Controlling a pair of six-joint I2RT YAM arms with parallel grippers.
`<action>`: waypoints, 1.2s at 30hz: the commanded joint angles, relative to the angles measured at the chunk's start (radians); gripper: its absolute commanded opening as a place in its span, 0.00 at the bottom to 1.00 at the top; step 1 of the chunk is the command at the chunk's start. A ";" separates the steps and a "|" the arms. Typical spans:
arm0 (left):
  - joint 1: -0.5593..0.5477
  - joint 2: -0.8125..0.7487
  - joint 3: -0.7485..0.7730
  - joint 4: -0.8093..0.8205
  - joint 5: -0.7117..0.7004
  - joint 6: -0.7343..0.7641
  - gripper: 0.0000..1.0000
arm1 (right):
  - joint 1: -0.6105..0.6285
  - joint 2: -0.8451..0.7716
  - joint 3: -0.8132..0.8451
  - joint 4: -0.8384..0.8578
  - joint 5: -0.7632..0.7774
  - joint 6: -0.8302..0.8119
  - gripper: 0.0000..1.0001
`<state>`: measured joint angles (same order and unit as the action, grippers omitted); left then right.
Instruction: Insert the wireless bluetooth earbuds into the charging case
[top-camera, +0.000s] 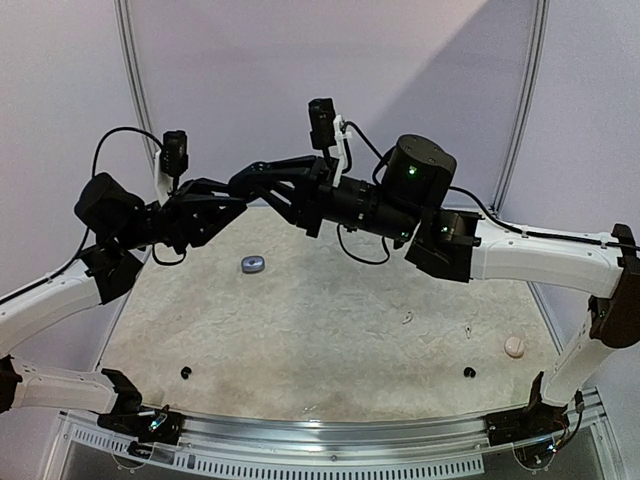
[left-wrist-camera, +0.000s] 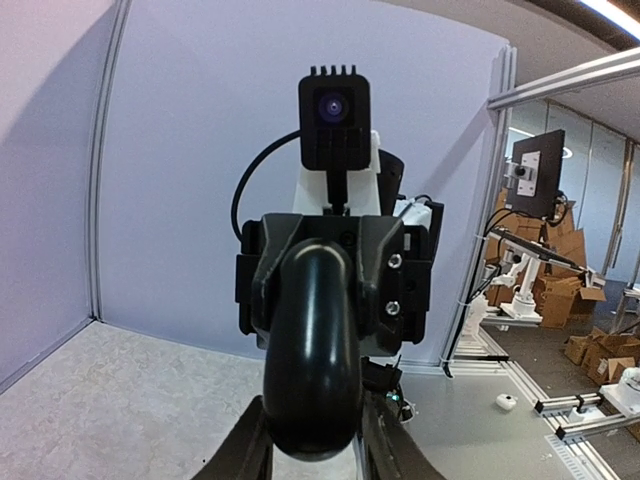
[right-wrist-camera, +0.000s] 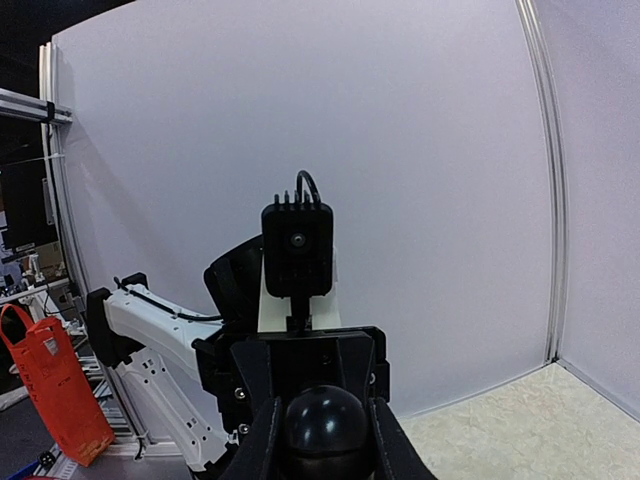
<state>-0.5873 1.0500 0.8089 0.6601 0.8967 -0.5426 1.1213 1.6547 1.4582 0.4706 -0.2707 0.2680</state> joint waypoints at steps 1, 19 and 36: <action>-0.019 0.007 0.029 0.016 0.006 0.014 0.28 | 0.006 0.021 -0.011 -0.015 0.017 -0.003 0.00; -0.014 -0.015 0.036 -0.121 0.012 0.117 0.00 | 0.005 -0.033 -0.098 -0.110 0.033 -0.013 0.22; -0.011 -0.025 0.183 -1.050 0.053 0.912 0.00 | 0.003 -0.152 0.048 -0.743 -0.020 -0.209 0.83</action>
<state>-0.5911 1.0317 0.9421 -0.1062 0.9554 0.1165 1.1248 1.5417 1.4498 -0.0139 -0.2607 0.1505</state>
